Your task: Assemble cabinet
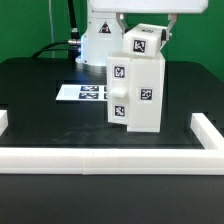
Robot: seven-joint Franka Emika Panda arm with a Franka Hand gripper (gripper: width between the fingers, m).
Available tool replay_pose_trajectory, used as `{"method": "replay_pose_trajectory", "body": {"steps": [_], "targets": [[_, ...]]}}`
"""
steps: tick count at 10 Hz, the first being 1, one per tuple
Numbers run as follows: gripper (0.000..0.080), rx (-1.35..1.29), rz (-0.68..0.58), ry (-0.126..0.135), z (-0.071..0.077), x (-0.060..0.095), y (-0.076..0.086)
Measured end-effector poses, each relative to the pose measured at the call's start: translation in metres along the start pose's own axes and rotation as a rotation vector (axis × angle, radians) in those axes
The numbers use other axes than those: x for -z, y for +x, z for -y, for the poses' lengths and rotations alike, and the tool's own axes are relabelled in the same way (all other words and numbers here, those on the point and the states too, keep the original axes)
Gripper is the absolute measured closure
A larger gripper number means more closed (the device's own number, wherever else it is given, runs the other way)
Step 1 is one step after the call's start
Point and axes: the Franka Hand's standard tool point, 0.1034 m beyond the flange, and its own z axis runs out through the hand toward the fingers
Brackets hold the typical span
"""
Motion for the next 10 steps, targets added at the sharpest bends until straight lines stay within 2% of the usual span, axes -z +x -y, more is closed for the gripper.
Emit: {"method": "replay_pose_trajectory", "body": {"steps": [3,10], "targets": [[0.023,-0.19,0.001,-0.001,-0.0056,-0.0004,0.0009],[0.023,-0.705,-0.003,0.002,-0.0043,-0.0003,0.0014]]}}
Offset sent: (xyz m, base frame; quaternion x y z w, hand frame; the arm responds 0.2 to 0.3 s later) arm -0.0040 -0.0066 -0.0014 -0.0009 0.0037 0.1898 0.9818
